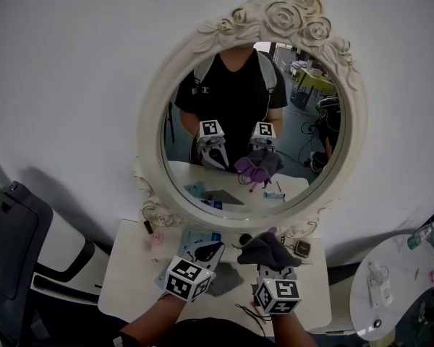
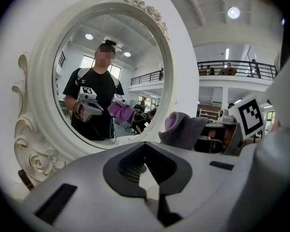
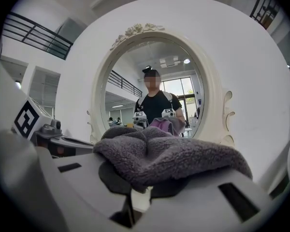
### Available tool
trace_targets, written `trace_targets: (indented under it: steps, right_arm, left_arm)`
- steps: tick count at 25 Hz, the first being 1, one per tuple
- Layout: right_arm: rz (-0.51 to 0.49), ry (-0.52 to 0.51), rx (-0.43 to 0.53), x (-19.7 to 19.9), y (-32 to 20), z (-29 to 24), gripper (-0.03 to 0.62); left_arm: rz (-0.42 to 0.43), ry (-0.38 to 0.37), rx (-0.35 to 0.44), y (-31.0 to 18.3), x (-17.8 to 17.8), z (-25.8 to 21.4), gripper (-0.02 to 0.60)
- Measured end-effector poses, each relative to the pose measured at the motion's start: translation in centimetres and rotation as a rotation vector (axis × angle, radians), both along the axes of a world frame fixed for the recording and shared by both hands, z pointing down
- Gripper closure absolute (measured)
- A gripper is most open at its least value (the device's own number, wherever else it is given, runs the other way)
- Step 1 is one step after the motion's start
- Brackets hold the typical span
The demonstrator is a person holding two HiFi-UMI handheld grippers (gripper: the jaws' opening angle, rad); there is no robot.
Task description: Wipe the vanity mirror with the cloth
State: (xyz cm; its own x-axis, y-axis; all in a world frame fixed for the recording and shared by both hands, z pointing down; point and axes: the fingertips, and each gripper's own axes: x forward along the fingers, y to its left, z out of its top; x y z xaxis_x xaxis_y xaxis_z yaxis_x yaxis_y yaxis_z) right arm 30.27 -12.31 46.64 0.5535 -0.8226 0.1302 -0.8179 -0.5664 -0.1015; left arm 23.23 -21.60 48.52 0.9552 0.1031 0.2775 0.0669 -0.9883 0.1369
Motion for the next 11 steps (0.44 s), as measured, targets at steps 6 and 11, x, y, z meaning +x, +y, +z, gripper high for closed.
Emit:
trace_targets:
  steps: [6, 11]
  right_arm:
    - [-0.033, -0.009, -0.003, -0.1, -1.1, 0.1, 0.563]
    - [-0.062, -0.002, -0.012, -0.3, -1.9, 0.5, 0.563]
  left_arm:
    - [-0.023, -0.003, -0.009, -0.9, 0.1, 0.2, 0.581]
    - [-0.033, -0.012, -0.013, -1.4, 0.1, 0.7, 0.581]
